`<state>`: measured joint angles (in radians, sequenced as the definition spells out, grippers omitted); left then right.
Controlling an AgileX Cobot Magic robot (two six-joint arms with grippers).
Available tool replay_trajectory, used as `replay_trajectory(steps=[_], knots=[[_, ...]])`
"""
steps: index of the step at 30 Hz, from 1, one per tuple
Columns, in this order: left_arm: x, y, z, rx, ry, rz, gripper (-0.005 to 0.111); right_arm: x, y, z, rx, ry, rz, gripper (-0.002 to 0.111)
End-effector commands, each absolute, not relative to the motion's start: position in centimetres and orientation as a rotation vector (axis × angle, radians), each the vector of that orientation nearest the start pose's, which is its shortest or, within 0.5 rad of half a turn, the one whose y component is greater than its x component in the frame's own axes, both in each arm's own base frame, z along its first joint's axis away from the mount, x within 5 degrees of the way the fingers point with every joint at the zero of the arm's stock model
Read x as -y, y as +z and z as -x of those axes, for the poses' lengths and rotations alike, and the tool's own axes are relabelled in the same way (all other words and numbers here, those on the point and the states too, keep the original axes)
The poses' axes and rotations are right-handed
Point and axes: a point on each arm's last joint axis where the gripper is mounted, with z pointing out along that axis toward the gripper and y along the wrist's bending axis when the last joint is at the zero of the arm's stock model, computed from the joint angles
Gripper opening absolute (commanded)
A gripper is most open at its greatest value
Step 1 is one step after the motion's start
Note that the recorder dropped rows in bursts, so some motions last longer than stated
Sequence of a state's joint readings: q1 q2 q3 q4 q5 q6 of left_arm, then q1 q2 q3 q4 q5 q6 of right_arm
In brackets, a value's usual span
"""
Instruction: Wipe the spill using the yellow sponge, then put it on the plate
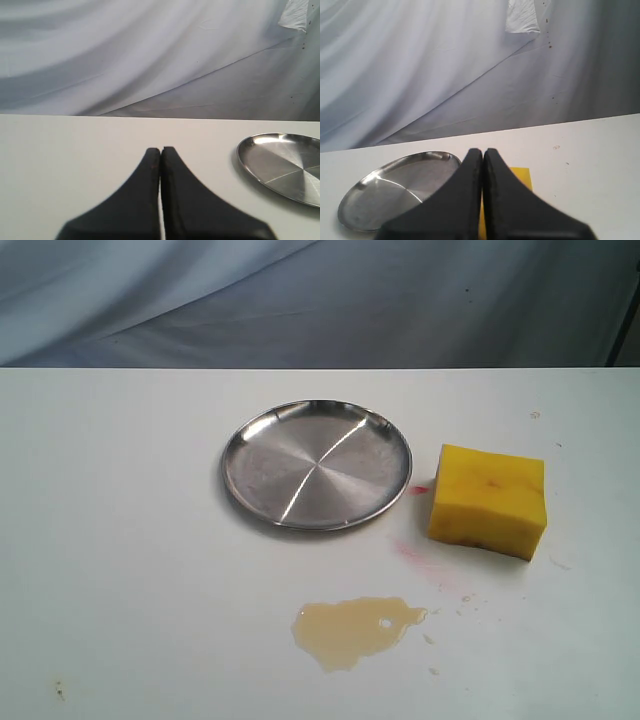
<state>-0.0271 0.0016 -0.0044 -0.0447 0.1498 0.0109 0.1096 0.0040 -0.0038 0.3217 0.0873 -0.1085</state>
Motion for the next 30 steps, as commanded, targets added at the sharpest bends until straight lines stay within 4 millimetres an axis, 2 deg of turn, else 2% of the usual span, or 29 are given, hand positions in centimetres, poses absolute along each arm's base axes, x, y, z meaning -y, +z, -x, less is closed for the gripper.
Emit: replay_trajectory(steps=[1,9,14,22,30], knots=[[0.2,20.0,-5.6,-1.629,-0.053,0.000,0.001,-0.8,20.8,-5.6,-1.540,0.293,-0.088,0.000],[0.2,20.0,-5.6,-1.629,-0.054,0.001,0.001,-0.2,22.6,-5.4,-1.355,0.224,-0.085,0.000],[0.2,20.0,-5.6,-1.629,-0.054,0.001,0.001,-0.3,25.1,-4.8,-1.256,0.132,0.006,0.000],[0.2,20.0,-5.6,-1.629,-0.052,-0.001,0.001,-0.2,28.0,-3.9,-1.171,0.130,0.010,0.000],[0.2,20.0,-5.6,-1.629,-0.054,0.002,0.001,-0.2,28.5,-3.7,-1.155,0.129,0.011,0.000]])
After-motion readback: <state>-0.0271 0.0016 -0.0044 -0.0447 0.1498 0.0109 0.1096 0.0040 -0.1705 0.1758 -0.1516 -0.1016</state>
